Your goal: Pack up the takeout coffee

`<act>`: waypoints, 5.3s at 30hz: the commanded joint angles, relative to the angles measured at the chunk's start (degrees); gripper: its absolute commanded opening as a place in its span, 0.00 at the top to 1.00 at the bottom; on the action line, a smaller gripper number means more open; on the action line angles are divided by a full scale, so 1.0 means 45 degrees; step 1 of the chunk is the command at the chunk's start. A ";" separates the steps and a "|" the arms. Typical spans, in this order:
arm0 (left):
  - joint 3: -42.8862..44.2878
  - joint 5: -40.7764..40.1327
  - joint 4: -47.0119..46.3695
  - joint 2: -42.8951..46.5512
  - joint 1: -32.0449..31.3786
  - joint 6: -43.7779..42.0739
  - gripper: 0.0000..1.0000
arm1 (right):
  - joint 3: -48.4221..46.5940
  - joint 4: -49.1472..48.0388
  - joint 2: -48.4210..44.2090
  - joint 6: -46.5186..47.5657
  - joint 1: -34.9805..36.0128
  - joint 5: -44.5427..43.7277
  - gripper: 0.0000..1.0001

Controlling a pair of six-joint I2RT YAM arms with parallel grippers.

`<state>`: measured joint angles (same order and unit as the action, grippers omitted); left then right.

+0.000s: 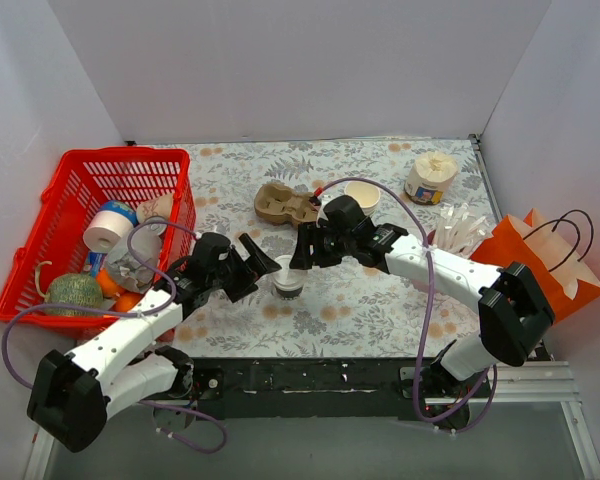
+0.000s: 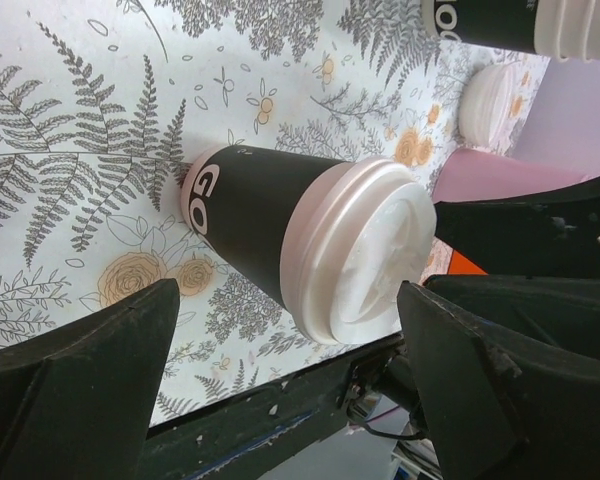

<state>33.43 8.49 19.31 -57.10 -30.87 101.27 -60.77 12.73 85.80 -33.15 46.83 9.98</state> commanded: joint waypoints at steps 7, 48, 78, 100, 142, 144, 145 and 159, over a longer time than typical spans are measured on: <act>0.0716 -0.0989 0.0554 -0.0337 -0.0014 -0.0630 0.12 | -0.1259 -0.0310 0.1049 0.0295 -0.0055 -0.0070 0.32; -0.3447 0.0339 -0.1343 -0.0125 0.0103 0.0934 0.73 | -0.1806 0.1937 0.3141 0.2033 -0.0074 0.0204 0.57; 0.2336 0.0652 0.0923 -0.1722 0.0590 -0.2953 0.02 | 0.0887 -0.0505 -0.2034 -0.1578 0.0042 -0.1297 0.23; 0.1732 0.1843 -0.0248 -0.2858 0.0982 -0.2584 0.13 | 0.3036 -0.2712 -0.1743 -0.5446 0.1898 -0.3448 0.30; 0.0519 0.1572 0.0805 -0.0084 0.0982 -0.1548 0.02 | -0.6591 0.4611 0.5131 0.5452 -0.0211 0.2197 0.56; 0.0657 0.1356 0.1020 -0.0162 0.1021 -0.1568 0.02 | -0.6709 0.4710 0.5230 0.5219 -0.0328 0.2080 0.51; 0.0676 0.1355 0.0963 -0.0085 0.1021 -0.1626 0.02 | -0.6748 0.4710 0.5269 0.5121 -0.0483 0.1983 0.48; 0.1497 0.0730 0.0944 -0.0084 0.1547 -0.1334 0.02 | -0.5619 0.3305 0.3455 0.3480 -0.0914 0.1883 0.12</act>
<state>38.24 13.52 23.38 -57.65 -25.26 95.20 -88.55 31.05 107.53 -14.92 42.50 17.28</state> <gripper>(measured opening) 0.981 0.872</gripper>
